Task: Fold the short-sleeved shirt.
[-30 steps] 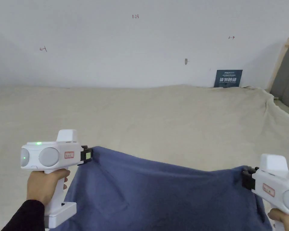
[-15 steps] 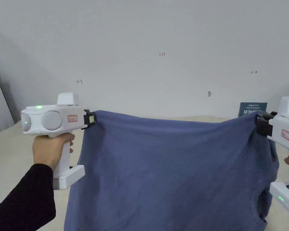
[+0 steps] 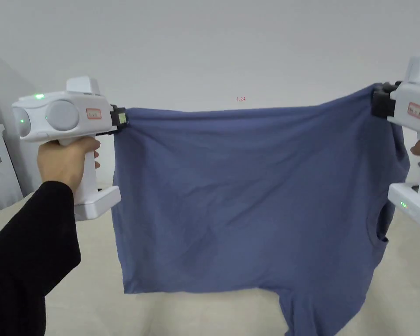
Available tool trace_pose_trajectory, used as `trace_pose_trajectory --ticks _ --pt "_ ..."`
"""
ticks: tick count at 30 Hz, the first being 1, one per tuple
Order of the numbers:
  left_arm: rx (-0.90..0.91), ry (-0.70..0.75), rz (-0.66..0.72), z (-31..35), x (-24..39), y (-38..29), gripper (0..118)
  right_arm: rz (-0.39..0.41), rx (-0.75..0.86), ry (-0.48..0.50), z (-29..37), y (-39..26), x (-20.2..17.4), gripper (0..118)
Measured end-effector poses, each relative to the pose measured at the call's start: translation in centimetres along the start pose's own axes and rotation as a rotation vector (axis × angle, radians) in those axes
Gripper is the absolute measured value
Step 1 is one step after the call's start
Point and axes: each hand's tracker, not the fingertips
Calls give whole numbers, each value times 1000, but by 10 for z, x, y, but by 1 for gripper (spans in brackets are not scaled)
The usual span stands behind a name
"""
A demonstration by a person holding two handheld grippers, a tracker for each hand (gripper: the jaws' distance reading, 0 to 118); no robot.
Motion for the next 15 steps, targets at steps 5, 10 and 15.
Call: trace_pose_trajectory --ticks 5,10,15 --pt "24 5 -42 -17 7 15 7 0 41 -4 -26 24 13 4" --pt "-4 13 -76 -43 12 -5 7 -5 11 -2 -40 2 15 4" --pt "-18 35 -96 -72 19 -52 7 -5 -47 -23 -64 -55 21 4"
